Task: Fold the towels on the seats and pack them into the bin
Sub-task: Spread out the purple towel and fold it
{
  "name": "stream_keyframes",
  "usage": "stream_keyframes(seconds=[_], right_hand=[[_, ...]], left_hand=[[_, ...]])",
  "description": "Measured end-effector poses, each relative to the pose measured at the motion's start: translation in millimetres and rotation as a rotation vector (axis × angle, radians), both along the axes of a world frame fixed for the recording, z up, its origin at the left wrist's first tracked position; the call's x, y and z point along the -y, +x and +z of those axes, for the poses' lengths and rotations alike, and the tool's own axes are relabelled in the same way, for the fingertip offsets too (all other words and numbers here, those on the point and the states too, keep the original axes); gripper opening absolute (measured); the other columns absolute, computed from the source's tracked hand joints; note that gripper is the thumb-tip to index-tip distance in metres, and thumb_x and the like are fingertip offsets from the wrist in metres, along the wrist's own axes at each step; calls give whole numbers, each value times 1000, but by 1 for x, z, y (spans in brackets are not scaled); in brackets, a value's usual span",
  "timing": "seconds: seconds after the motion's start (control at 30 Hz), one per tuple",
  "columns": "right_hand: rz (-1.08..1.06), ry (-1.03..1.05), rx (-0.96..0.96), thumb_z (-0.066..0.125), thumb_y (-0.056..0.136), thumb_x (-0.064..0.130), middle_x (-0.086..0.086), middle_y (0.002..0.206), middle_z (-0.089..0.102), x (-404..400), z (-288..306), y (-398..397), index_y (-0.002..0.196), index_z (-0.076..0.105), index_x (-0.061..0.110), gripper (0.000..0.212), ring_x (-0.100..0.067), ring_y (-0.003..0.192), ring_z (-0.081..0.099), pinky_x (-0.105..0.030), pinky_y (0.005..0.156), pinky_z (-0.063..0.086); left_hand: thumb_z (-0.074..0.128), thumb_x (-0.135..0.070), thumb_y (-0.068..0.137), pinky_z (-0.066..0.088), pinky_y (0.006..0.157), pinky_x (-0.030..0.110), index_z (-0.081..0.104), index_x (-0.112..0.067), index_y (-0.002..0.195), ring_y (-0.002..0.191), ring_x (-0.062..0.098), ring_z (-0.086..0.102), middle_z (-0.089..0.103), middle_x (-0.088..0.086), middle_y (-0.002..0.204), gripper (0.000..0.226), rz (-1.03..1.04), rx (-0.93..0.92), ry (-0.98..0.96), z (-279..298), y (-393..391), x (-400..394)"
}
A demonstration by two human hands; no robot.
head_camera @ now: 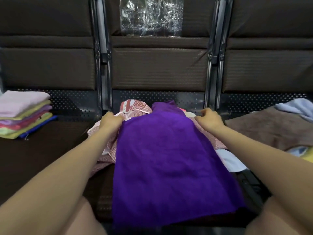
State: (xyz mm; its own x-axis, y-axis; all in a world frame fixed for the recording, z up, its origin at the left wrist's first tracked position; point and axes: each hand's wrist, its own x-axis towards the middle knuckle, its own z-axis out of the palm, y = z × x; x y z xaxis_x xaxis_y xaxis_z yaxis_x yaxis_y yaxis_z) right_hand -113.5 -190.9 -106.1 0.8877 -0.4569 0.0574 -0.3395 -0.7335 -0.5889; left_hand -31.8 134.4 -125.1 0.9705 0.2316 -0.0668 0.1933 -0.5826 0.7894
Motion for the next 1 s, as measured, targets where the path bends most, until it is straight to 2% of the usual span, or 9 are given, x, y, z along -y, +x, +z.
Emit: stream_keyframes(seconds=[0.07, 0.13, 0.27, 0.43, 0.57, 0.63, 0.7, 0.87, 1.0], right_hand=[[110, -106, 61, 61, 86, 31, -18, 121, 60, -10, 0, -8, 120, 61, 13, 39, -34, 116, 54, -35, 95, 43], [263, -169, 125, 60, 87, 25, -13, 108, 65, -25, 3, -21, 106, 66, 13, 24, -27, 101, 59, -28, 85, 42], [600, -245, 100, 61, 89, 21, 1, 85, 64, -53, 7, -59, 88, 68, 13, 10, -14, 79, 55, -32, 81, 46], [996, -182, -172, 67, 89, 29, 11, 71, 58, -70, 6, -121, 87, 66, 16, 14, -1, 63, 50, -16, 62, 39], [1150, -289, -179, 75, 76, 47, 11, 93, 53, -70, -12, -164, 104, 59, 24, 40, -1, 85, 48, -19, 75, 41], [1183, -364, -84, 73, 75, 52, 10, 104, 50, -71, -22, -174, 111, 56, 24, 49, -2, 98, 43, -18, 84, 37], [1182, -319, -11, 66, 79, 51, 9, 105, 52, -73, -25, -176, 108, 58, 24, 40, -3, 100, 44, -18, 85, 38], [1071, -150, 10, 62, 90, 29, 16, 89, 61, -76, -21, -168, 97, 65, 17, 14, 4, 84, 53, -13, 79, 41], [966, 84, -149, 62, 93, 21, 13, 72, 55, -76, -16, -152, 82, 60, 26, 12, 1, 66, 47, -15, 67, 39]], left_hand=[[60, -27, 85, 36, 102, 42, 41, -4, 138, 128, 40, 40, 44, 25, 137, 61, 29, 36, 210, 8, -18, 7], [60, -26, 87, 30, 106, 41, 34, -9, 144, 130, 39, 34, 40, 23, 139, 65, -48, 151, 280, 18, -39, 18], [65, -26, 86, 45, 96, 35, 63, -15, 116, 107, 25, 61, 66, 8, 110, 32, -385, 129, 208, 20, -86, 31], [63, -34, 87, 45, 81, 28, 64, -22, 97, 88, 14, 60, 61, -7, 85, 16, -657, 110, 432, 18, -164, 34], [60, -39, 88, 45, 78, 30, 57, -27, 87, 84, 12, 57, 56, -11, 82, 13, -806, 193, 546, 11, -201, 25], [59, -40, 88, 42, 76, 28, 54, -27, 84, 83, 10, 54, 56, -10, 84, 14, -879, 218, 564, 4, -209, 20], [57, -41, 89, 41, 76, 27, 57, -23, 87, 82, 8, 53, 57, -8, 86, 18, -939, 238, 572, 1, -212, 17], [35, -67, 80, 43, 71, 26, 54, -28, 93, 74, 2, 48, 54, -13, 80, 45, -943, 297, 461, -2, -219, 18], [60, -64, 77, 39, 71, 20, 45, -35, 115, 77, -6, 45, 47, -20, 93, 50, -942, 294, 484, 2, -225, 22]])
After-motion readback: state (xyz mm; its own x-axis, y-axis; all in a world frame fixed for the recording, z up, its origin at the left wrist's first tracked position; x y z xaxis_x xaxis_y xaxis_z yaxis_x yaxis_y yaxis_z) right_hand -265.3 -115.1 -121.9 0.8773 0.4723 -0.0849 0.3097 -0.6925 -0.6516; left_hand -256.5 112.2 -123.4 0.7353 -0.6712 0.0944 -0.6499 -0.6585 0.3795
